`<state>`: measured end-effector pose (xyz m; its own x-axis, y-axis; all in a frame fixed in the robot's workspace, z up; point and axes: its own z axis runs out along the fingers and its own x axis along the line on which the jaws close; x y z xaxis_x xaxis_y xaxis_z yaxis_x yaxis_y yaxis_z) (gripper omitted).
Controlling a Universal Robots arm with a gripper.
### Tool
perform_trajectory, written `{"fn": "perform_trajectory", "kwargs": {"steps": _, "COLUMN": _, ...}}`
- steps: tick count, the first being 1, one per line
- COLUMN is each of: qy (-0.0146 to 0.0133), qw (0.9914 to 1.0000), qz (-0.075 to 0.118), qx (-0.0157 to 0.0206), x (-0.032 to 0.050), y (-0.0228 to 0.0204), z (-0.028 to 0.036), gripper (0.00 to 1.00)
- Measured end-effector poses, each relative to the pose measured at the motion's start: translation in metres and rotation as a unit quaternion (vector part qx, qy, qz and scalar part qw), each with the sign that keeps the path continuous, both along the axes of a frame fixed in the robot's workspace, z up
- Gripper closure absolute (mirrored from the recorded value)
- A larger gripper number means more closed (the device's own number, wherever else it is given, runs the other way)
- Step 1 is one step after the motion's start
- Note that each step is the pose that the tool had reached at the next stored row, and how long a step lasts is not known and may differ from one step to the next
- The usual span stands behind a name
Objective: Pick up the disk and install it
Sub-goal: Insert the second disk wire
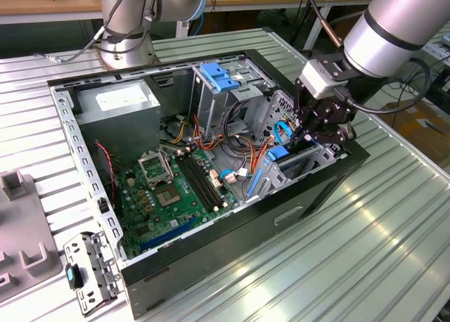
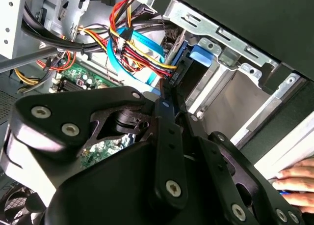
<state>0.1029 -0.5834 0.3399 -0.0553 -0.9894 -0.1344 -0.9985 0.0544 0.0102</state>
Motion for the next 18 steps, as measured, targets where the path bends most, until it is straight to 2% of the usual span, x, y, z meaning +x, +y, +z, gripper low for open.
{"fn": "perform_trajectory", "kwargs": {"steps": 18, "qy": 0.0, "qw": 1.0, "qz": 0.0, "qx": 0.0001, "x": 0.0, "y": -0.0004, "z": 0.0, "gripper": 0.84}}
